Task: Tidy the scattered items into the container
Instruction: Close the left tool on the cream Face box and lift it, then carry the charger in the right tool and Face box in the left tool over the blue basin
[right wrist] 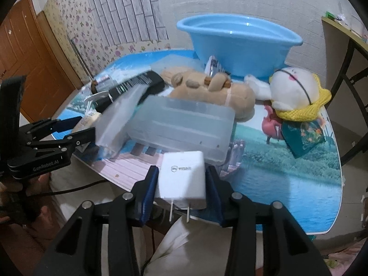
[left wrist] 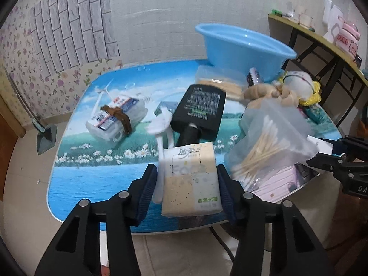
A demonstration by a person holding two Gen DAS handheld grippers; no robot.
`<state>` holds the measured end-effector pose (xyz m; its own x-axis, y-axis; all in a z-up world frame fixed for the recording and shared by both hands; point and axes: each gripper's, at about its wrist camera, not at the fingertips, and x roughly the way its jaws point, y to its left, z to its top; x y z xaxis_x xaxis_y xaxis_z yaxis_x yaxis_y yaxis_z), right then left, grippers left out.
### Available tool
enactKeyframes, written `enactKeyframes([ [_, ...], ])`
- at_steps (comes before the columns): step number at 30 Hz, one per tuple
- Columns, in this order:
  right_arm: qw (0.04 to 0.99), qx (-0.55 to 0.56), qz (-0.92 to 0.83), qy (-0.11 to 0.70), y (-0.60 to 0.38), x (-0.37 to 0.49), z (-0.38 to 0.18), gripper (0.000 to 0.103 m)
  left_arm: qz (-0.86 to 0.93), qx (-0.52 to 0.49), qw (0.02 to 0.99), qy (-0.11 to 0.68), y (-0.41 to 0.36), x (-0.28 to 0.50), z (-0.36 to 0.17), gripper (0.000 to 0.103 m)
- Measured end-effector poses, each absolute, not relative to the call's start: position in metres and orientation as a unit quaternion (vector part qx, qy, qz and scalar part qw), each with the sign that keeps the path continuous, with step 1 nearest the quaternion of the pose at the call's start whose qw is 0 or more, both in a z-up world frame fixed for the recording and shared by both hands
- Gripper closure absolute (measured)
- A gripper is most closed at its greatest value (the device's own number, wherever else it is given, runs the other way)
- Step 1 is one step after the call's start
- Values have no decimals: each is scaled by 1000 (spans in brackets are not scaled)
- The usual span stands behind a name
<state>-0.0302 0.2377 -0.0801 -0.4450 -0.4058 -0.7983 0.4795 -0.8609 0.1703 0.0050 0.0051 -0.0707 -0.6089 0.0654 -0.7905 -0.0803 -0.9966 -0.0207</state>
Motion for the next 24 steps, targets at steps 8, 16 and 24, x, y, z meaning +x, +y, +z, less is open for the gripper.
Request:
enactKeyframes([
  [8, 273, 445, -852, 23, 243, -28, -68, 62, 902, -430, 46, 1, 5, 2, -59, 52],
  [16, 281, 426, -860, 8, 244, -29, -50, 62, 907, -417, 53, 0, 6, 3, -44, 52],
  [24, 291, 406, -866, 0, 245, -36, -31, 62, 917, -394, 60, 0, 8, -6, -20, 52],
])
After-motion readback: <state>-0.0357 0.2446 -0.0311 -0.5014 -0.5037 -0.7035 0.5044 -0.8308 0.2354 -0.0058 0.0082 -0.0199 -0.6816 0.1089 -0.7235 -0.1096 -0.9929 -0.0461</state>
